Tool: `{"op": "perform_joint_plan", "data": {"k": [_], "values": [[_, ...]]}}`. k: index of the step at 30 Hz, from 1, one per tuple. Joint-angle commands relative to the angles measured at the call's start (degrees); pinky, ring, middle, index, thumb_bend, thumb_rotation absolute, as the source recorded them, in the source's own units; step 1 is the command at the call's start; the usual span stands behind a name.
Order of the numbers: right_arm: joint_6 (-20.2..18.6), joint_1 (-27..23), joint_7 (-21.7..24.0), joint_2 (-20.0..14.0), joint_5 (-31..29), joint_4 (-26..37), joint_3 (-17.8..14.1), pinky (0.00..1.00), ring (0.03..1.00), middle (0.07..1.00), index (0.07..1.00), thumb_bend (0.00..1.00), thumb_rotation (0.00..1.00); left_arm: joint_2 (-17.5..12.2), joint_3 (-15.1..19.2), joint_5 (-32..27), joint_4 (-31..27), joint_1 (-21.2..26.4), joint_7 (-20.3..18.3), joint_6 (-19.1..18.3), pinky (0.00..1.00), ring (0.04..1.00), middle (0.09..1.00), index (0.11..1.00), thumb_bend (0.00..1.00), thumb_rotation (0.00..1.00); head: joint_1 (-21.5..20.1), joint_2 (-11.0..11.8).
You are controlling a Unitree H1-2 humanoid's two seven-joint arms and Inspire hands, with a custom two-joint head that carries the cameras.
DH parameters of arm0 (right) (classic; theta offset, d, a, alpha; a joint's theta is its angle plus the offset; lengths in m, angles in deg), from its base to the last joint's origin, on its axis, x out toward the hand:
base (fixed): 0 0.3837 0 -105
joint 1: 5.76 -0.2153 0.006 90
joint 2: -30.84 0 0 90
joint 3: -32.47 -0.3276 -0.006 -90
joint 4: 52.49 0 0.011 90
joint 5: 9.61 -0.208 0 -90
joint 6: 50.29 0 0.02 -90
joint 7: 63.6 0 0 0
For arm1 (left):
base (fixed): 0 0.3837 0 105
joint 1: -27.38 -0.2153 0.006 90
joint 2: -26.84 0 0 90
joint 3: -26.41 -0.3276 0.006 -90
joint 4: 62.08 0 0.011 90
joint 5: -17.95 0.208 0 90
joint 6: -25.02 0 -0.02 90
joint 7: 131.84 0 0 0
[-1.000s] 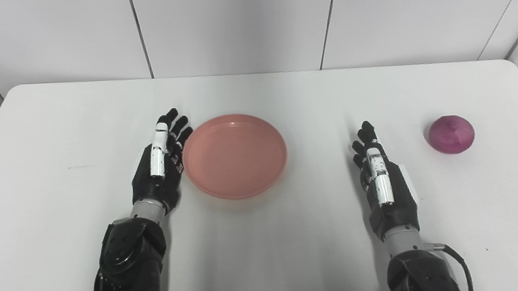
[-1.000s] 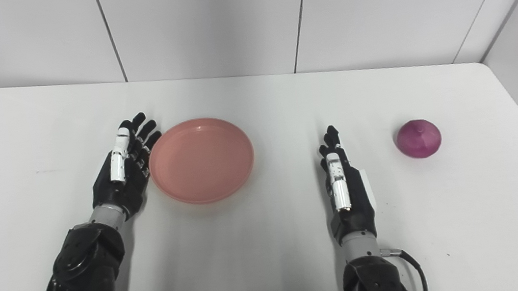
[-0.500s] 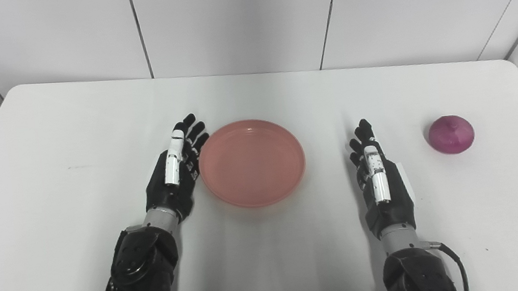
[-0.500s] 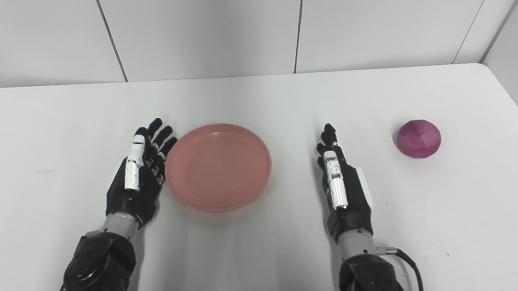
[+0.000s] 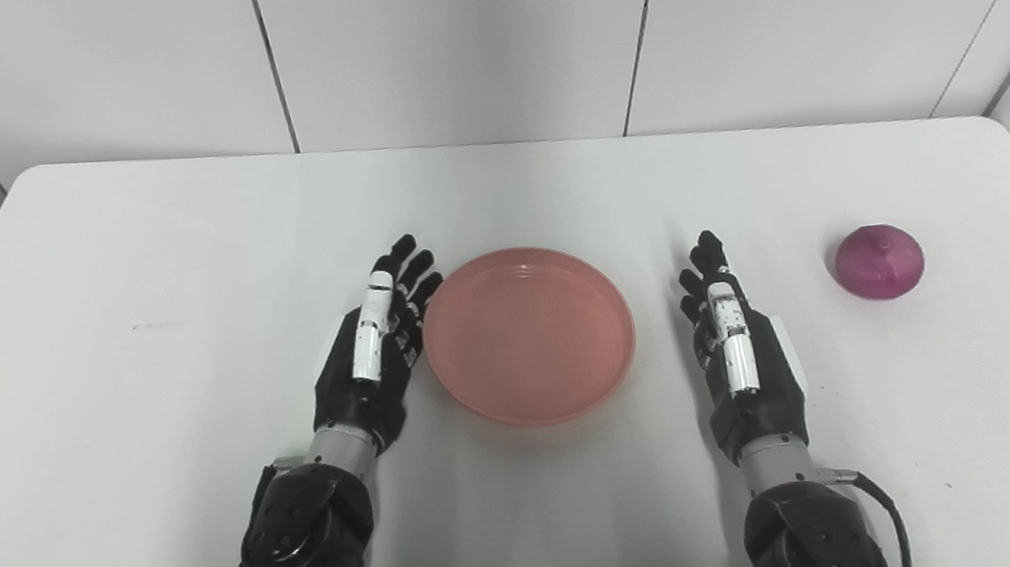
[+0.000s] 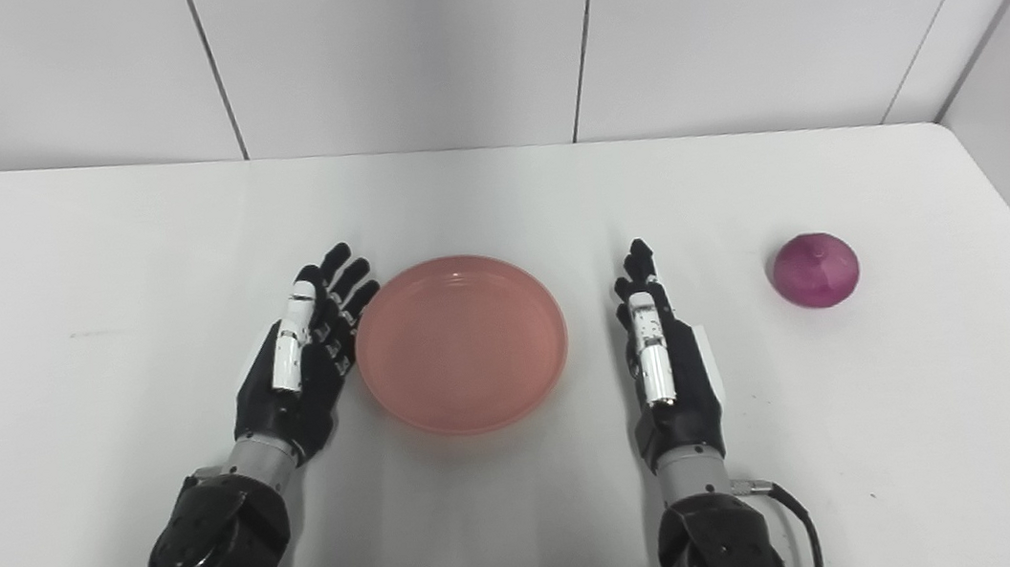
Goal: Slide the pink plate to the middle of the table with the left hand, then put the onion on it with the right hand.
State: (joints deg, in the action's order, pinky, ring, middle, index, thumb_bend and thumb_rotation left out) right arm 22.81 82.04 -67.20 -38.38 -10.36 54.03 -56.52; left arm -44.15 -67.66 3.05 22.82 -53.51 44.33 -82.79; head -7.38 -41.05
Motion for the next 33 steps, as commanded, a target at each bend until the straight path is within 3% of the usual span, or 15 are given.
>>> {"op": "perform_joint_plan", "data": {"k": [1,23,28,33], "values": [[0.14,-1.20,-0.14,0.65,-0.26,1.66,-0.03,1.00,0.992,1.000,1.000,0.27,1.00,0.78,-0.45,-0.60,-0.67,0.00,-1.60,1.68,0.96,0.953,0.960,0.941,0.45,1.00,-0.03,0.05],[2.44,-2.30,-0.56,-0.98,2.77,0.47,-0.69,1.00,0.979,0.988,1.000,0.25,1.00,1.42,1.00,0.91,1.61,-0.34,-1.07,5.36,0.99,0.984,0.986,0.969,0.44,1.00,-1.78,0.14],[1.63,-3.11,-0.69,-1.88,3.34,1.22,-0.99,1.00,0.969,0.981,0.984,0.33,1.00,1.71,1.28,1.28,1.64,-0.52,-0.55,5.33,0.99,0.979,0.982,0.965,0.44,1.00,-2.17,0.17],[-1.49,-4.14,-0.68,-2.61,4.04,3.95,-1.37,1.00,0.973,0.990,0.994,0.35,1.00,2.10,1.90,0.97,1.61,-0.77,-0.40,5.29,0.99,0.978,0.983,0.968,0.43,1.00,-2.68,0.20]]}}
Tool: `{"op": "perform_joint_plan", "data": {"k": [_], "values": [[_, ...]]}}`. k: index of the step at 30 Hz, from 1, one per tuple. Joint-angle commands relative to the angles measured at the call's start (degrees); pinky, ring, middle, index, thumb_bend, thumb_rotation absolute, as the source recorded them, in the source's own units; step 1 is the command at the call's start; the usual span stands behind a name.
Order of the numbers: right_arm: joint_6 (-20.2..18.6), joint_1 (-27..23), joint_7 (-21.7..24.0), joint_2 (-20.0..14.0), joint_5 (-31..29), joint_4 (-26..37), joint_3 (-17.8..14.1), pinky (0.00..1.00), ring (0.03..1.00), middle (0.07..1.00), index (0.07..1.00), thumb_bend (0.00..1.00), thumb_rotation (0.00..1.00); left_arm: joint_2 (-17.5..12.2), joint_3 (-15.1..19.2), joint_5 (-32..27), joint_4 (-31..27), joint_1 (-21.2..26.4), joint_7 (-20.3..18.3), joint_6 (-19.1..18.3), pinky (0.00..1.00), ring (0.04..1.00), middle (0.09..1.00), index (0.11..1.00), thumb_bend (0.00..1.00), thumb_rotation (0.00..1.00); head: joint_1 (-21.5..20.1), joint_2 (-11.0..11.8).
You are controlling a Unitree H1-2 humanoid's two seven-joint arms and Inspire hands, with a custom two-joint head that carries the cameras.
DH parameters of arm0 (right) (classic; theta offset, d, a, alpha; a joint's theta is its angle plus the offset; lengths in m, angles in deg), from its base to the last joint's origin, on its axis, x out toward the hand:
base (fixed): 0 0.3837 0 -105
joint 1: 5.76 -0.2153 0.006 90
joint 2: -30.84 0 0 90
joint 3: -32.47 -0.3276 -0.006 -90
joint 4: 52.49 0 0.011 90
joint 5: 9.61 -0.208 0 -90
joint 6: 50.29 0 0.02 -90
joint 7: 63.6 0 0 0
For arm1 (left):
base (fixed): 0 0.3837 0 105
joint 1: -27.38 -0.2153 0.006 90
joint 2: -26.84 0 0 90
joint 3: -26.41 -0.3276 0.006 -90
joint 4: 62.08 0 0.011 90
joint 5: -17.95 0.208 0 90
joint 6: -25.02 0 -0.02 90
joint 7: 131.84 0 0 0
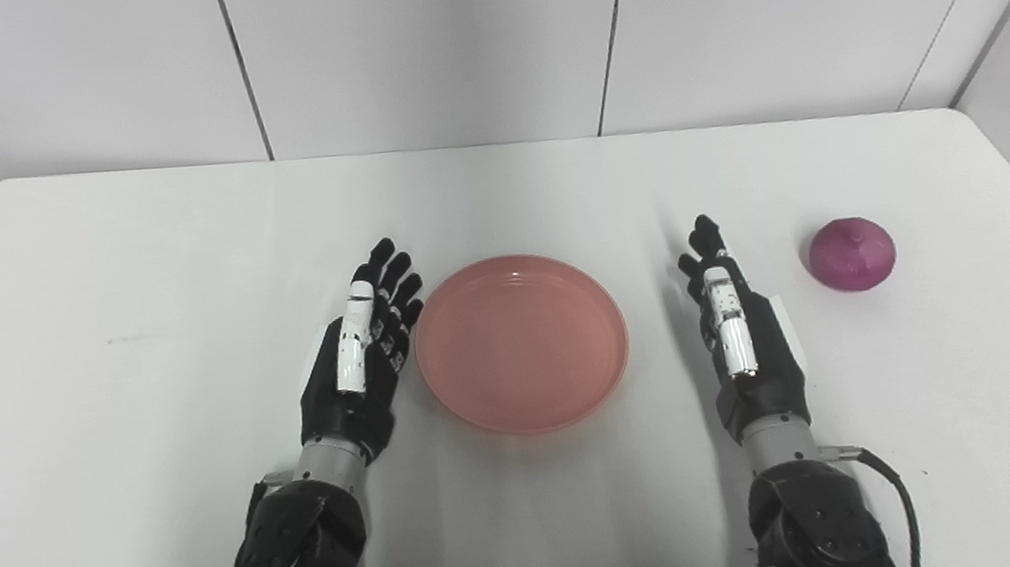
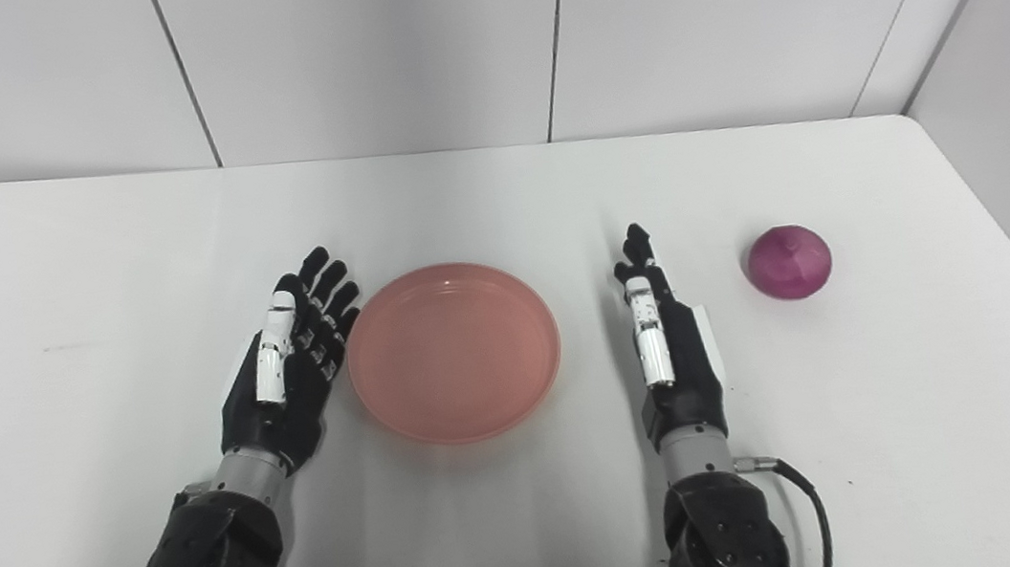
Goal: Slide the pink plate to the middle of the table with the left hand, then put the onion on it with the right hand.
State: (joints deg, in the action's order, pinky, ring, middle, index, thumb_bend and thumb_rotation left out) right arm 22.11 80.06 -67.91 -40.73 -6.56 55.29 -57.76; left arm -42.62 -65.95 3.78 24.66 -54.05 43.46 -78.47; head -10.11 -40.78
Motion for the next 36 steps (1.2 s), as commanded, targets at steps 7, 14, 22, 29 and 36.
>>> {"op": "perform_joint_plan", "data": {"k": [7,14,22,29,36], "values": [[-3.55,-3.82,0.06,-2.51,2.84,5.50,0.05,1.00,0.977,0.991,0.990,0.35,1.00,0.79,0.79,0.23,0.16,-0.43,0.15,1.31,0.99,0.976,0.981,0.968,0.43,1.00,-2.22,0.17],[-4.65,-5.99,0.27,-4.82,6.02,7.88,-0.18,0.99,0.968,0.972,0.974,0.37,1.00,0.47,1.01,-0.05,0.46,-0.68,-0.20,1.57,0.98,0.970,0.974,0.959,0.43,1.00,-3.39,0.28],[-6.86,-9.04,1.68,-9.19,7.71,10.21,-1.45,0.96,0.966,0.981,0.980,0.46,0.83,0.16,1.18,-0.33,0.95,-0.80,-0.49,1.30,0.97,0.960,0.964,0.949,0.43,1.00,-5.26,0.82],[-6.16,-10.49,2.14,-15.07,15.41,9.82,-0.80,0.89,0.943,0.950,0.948,0.52,0.73,-0.43,1.42,-0.59,1.96,-1.06,-1.33,2.11,0.96,0.955,0.958,0.944,0.43,1.00,-7.00,1.67],[-3.76,-11.89,1.75,-19.51,19.79,7.61,-2.18,0.85,0.902,0.915,0.929,0.77,0.52,-1.01,2.14,-2.00,3.50,-1.07,-2.68,3.01,0.98,0.960,0.956,0.943,0.44,1.00,-9.27,3.08]]}}
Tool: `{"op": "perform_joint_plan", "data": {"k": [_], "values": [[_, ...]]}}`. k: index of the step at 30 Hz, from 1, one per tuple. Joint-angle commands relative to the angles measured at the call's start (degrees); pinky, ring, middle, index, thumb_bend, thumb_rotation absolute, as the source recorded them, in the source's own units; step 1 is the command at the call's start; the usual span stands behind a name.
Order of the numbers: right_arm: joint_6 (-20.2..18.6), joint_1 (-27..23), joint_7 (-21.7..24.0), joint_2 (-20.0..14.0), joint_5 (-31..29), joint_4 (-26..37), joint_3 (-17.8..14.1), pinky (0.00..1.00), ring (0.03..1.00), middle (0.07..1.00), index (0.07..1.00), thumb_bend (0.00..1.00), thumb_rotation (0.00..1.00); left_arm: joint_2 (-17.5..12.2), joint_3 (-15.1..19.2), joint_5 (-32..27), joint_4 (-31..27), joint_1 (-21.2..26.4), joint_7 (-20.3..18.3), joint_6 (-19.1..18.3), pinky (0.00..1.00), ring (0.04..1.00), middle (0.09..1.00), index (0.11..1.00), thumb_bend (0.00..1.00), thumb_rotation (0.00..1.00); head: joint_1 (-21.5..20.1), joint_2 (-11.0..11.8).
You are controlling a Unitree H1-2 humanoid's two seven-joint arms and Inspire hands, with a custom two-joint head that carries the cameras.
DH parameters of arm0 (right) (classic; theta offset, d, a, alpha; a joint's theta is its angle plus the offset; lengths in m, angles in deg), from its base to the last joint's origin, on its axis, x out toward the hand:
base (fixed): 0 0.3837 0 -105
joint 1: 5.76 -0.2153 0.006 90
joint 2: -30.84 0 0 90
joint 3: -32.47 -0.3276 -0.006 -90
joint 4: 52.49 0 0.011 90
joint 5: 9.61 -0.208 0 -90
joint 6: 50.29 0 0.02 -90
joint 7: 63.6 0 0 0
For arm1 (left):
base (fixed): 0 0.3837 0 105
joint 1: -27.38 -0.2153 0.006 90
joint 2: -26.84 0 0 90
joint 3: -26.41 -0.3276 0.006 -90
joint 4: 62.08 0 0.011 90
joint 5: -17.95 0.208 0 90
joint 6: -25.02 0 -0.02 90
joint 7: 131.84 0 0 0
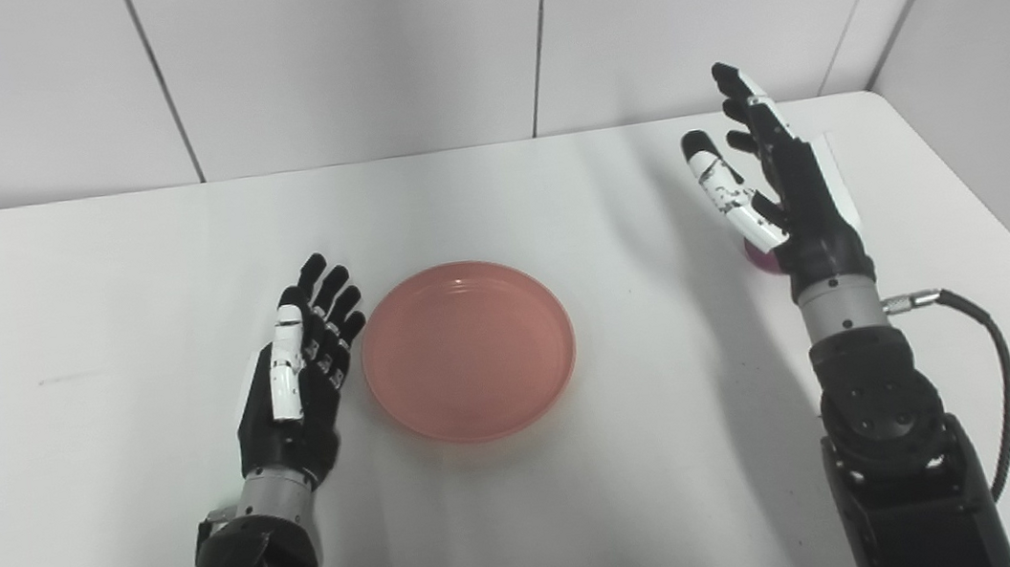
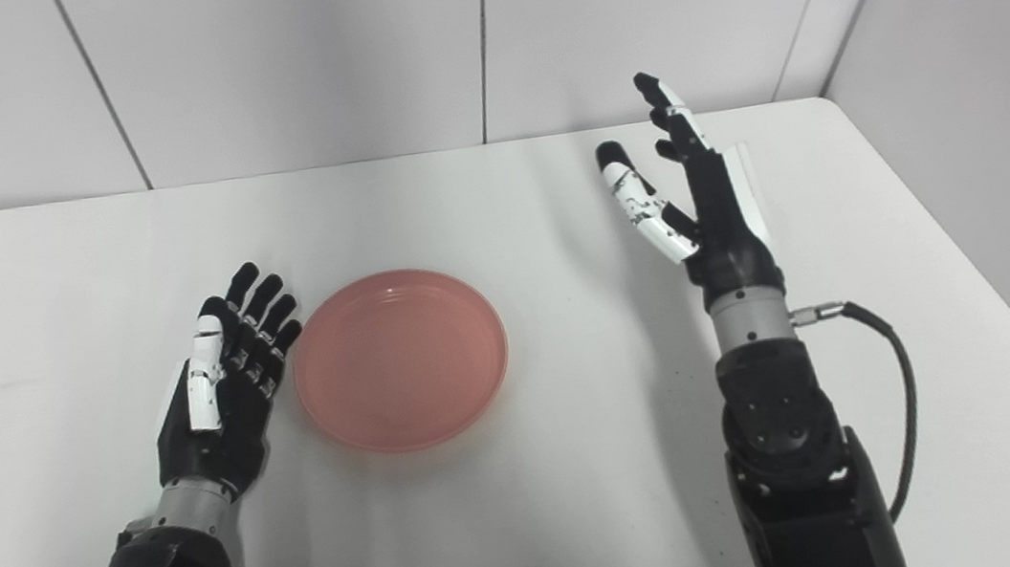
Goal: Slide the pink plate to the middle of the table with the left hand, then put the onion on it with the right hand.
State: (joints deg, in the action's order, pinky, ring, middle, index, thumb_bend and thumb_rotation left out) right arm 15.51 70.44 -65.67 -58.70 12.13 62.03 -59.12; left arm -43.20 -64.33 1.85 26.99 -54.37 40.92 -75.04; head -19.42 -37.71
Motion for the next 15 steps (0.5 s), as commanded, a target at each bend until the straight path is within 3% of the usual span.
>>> {"op": "perform_joint_plan", "data": {"k": [1,6,11,15], "values": [[3.05,-2.39,-0.46,-2.26,1.93,0.63,-0.80,0.85,0.899,0.913,0.931,0.79,0.50,-0.56,0.56,-0.25,1.42,-0.76,-0.32,-0.17,0.98,0.961,0.957,0.944,0.44,1.00,-0.27,0.25],[1.47,-3.26,0.14,-4.68,4.57,0.60,-1.22,0.84,0.906,0.920,0.944,0.90,0.44,-0.98,0.72,-0.53,2.37,-0.76,-0.68,0.62,0.98,0.968,0.966,0.944,0.45,1.00,-0.92,0.68],[-0.04,-4.04,1.17,-7.25,10.05,1.10,-0.78,0.78,0.872,0.909,0.943,0.96,0.42,-1.52,0.89,-1.30,2.99,-0.65,-1.58,0.93,0.99,0.976,0.978,0.961,0.45,1.00,-2.26,0.90],[0.60,-3.92,1.48,-8.48,11.66,0.39,-1.77,0.79,0.887,0.924,0.944,0.99,0.42,-1.51,1.41,-1.76,3.26,-0.49,-1.50,0.60,0.99,0.971,0.973,0.961,0.45,1.00,-3.28,1.08]]}}
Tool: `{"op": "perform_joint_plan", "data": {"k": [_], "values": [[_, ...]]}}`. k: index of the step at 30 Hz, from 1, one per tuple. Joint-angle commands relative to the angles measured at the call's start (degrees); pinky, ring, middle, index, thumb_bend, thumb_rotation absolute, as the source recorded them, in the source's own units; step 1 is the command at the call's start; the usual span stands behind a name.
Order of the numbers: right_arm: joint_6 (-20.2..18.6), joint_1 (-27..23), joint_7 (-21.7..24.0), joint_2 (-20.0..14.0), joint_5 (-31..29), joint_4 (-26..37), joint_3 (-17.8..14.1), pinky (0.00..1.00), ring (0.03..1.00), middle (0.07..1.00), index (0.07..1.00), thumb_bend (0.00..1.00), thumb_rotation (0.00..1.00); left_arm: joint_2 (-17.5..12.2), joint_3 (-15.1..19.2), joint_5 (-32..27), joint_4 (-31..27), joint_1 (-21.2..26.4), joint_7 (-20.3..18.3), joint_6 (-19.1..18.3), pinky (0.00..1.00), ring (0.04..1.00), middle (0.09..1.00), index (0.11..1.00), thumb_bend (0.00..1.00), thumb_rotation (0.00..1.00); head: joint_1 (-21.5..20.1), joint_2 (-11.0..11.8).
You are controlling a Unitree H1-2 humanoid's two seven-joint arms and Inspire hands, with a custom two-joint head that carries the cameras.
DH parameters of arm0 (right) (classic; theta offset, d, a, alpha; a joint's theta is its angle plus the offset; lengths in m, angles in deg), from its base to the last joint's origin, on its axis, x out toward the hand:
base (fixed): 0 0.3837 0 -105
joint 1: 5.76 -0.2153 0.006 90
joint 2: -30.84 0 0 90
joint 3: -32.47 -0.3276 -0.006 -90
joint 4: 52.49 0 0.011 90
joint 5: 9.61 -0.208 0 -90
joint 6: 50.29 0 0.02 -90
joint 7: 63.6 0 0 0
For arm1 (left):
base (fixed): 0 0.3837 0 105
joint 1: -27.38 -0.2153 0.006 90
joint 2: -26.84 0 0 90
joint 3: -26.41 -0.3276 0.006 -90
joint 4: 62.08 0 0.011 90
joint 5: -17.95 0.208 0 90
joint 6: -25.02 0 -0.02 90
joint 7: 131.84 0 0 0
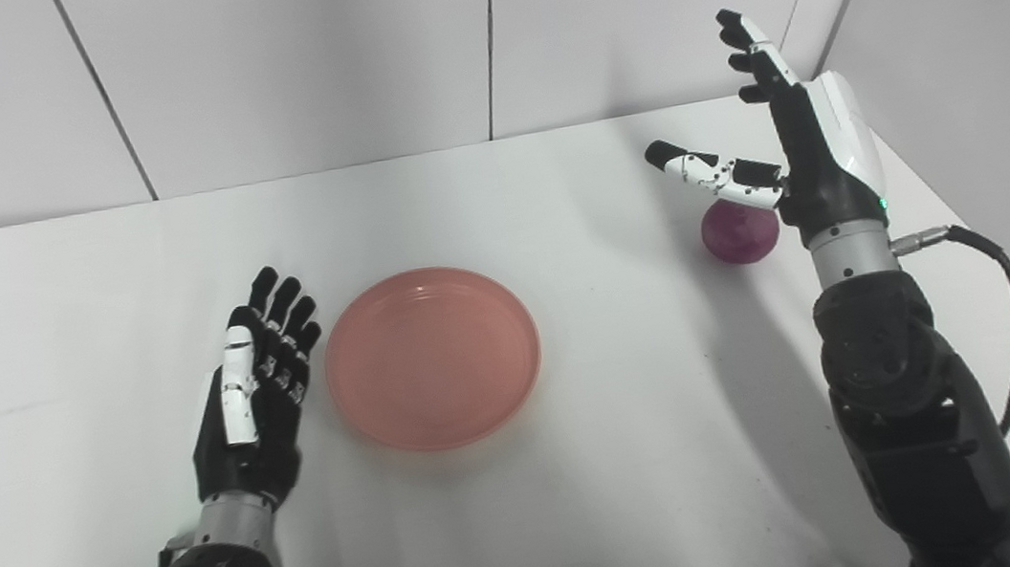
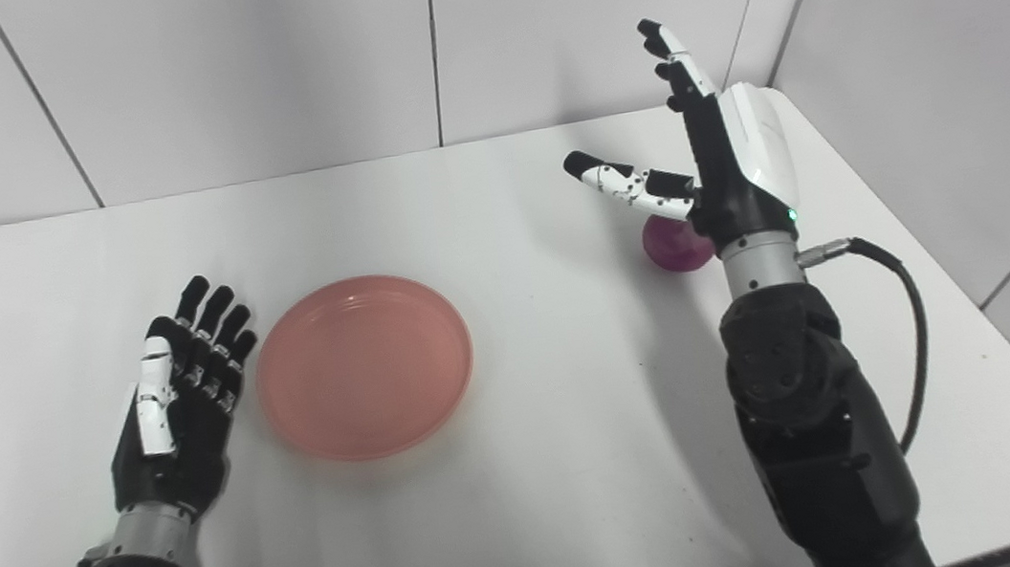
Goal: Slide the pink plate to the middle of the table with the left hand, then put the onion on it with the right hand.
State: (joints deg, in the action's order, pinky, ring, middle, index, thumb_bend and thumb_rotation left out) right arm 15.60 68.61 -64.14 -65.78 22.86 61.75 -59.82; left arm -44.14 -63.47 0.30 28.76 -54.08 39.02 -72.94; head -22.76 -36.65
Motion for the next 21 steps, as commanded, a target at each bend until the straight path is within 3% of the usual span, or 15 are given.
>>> {"op": "perform_joint_plan", "data": {"k": [1,5,21], "values": [[0.08,-1.97,0.28,-1.57,1.11,0.59,-1.28,0.79,0.891,0.926,0.945,1.00,0.42,-0.65,0.64,-0.31,1.76,-0.69,0.20,-1.34,0.99,0.973,0.974,0.962,0.45,1.00,-0.07,0.16],[-0.06,-1.38,0.91,-2.37,1.97,-0.31,-1.89,0.81,0.901,0.928,0.944,1.00,0.43,-0.79,0.82,-0.10,2.20,-0.57,0.20,-1.25,0.97,0.963,0.962,0.960,0.45,1.00,-0.25,0.26],[0.15,-0.44,1.10,-3.76,3.78,-6.10,-4.23,0.79,0.897,0.928,0.945,1.00,0.34,-0.87,0.96,-0.47,2.98,-0.39,-0.30,-0.91,0.99,0.968,0.964,0.966,0.45,1.00,-1.11,0.83]]}}
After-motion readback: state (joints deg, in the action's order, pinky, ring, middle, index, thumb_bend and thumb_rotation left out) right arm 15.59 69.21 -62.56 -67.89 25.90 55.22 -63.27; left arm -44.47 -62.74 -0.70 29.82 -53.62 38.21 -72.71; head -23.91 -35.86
